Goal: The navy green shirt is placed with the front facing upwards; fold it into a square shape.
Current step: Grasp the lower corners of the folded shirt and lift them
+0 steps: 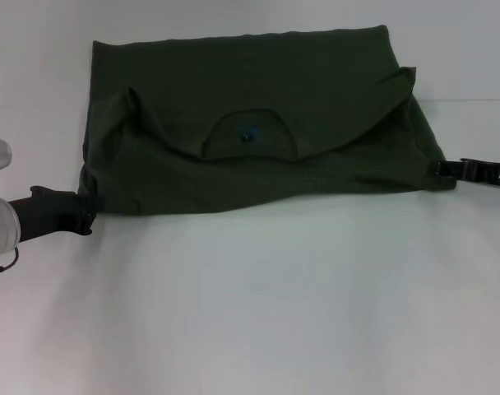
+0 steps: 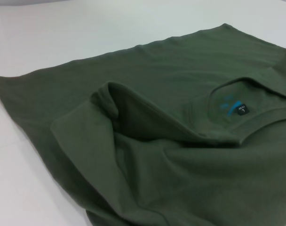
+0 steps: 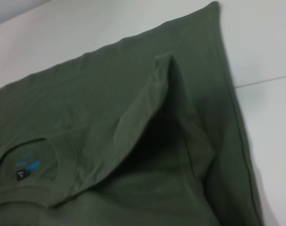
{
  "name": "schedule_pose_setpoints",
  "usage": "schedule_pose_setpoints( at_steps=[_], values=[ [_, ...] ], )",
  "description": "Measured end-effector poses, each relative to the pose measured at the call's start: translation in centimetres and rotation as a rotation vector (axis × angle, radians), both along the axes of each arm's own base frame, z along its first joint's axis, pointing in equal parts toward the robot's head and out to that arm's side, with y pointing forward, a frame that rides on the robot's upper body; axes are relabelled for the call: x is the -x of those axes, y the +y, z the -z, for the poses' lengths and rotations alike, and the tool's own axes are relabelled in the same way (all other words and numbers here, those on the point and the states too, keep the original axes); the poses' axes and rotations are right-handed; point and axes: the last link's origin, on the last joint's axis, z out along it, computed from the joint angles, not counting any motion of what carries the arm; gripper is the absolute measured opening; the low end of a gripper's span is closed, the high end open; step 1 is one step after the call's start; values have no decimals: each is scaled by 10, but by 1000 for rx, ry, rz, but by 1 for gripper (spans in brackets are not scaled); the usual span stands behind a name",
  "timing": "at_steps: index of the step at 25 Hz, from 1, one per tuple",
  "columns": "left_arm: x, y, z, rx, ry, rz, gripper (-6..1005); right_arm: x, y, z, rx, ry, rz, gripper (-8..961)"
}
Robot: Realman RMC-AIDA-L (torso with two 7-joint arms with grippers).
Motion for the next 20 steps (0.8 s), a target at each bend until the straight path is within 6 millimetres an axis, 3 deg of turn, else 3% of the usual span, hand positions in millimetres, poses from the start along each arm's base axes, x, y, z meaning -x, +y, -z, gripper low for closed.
schedule_pose_setpoints(
  at_steps=[8, 20],
  values=[
    [-3, 3, 0, -3, 1, 6, 0, 11, 13, 22, -13, -79, -6, 582],
    [-5, 5, -1, -7, 5, 12, 0, 7, 12, 24, -32, -91, 16, 578]
  ],
)
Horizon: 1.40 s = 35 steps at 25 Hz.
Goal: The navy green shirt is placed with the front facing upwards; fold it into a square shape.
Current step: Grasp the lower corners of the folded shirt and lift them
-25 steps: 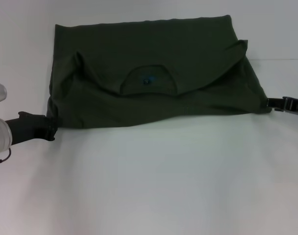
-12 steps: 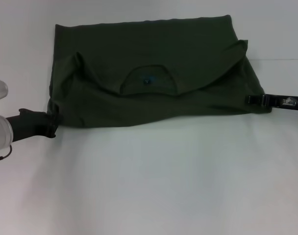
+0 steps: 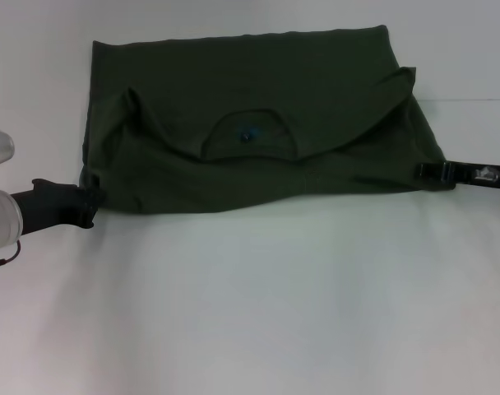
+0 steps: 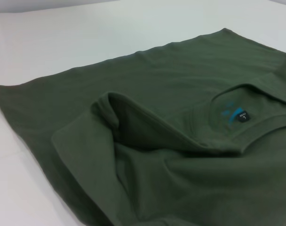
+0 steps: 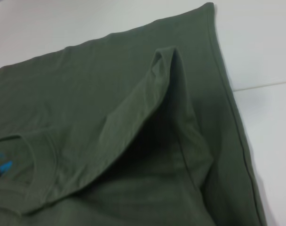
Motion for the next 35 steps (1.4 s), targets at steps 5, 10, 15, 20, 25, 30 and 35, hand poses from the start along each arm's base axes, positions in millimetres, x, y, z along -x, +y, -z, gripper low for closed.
schedule_pose_setpoints(
  at_steps=[5, 10, 15, 20, 25, 30, 35],
  values=[
    [-1, 1, 0, -2, 1, 2, 0, -1, -3, 4, 15, 4, 3, 577],
    [-2, 2, 0, -2, 2, 5, 0, 1, -3, 4, 24, 19, -3, 575],
    [-3, 3, 0, -2, 2, 8, 0, 2, -3, 3, 24, 21, -11, 507],
    [-3, 3, 0, 0, 0, 8, -1, 2, -2, 2, 23, 24, -11, 325],
    [-3, 3, 0, -5, -2, 1, -1, 0, -4, 0, 17, 26, -12, 93],
    [-2, 0, -5, -4, -21, -7, -1, -8, -13, -7, -16, 92, -33, 10],
    [-3, -7, -7, 27, -43, -1, -1, -25, -31, -19, -55, 157, -27, 10]
  ],
)
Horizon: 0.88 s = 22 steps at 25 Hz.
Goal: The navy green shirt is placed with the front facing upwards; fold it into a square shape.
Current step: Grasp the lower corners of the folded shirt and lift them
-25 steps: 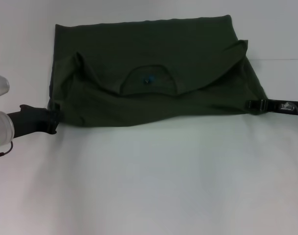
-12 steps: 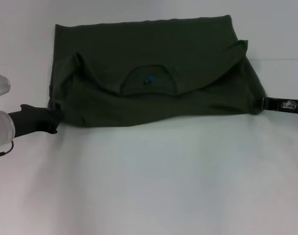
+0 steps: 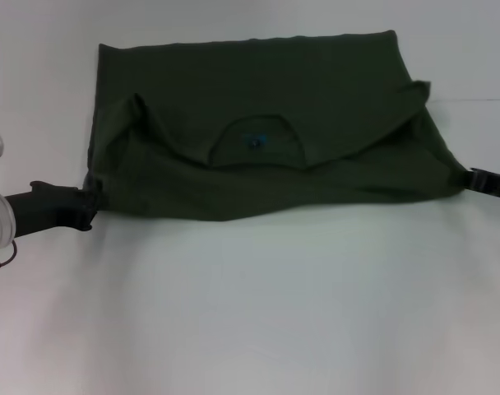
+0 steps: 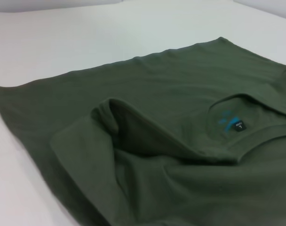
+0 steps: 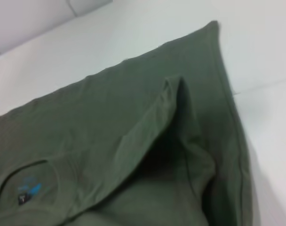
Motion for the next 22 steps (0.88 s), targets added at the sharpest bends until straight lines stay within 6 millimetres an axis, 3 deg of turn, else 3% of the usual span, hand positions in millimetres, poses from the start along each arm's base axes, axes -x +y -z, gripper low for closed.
schedule_pose_setpoints(
  at_steps=[13, 22],
  values=[
    [13, -22, -10, 57, 34, -31, -1, -27, -39, -20, -48, 93, -19, 9],
    [12, -35, -16, 72, -61, -29, -1, -25, -70, -12, 15, 112, -168, 10]
  ],
)
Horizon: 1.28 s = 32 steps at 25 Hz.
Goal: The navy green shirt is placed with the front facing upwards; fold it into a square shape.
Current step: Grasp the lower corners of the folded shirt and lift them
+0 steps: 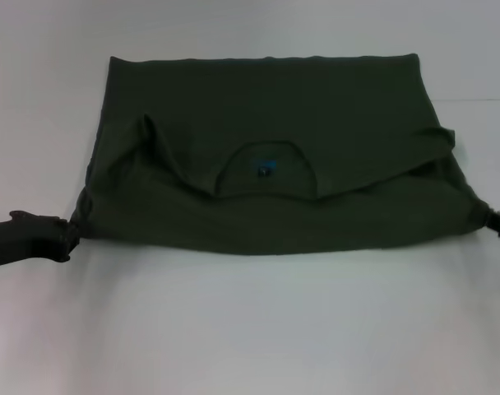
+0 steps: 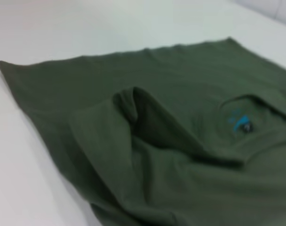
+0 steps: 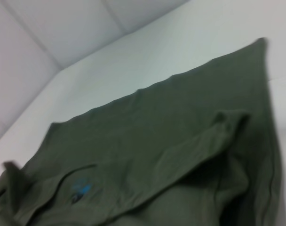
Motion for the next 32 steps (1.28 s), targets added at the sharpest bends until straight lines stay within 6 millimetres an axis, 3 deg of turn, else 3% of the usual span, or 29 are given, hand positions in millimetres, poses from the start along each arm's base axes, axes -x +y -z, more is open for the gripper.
schedule_pose_setpoints(
  at_steps=[9, 19, 32],
  values=[
    [6, -32, -24, 19, -198, -7, 0, -4, -42, 3, 36, 47, -98, 10],
    [9, -72, -29, 107, -329, -15, 0, -7, -81, -4, 73, 60, -214, 10],
    [16, -101, -31, 152, -401, -55, 1, -18, -115, -18, 95, 70, -218, 9]
  ],
)
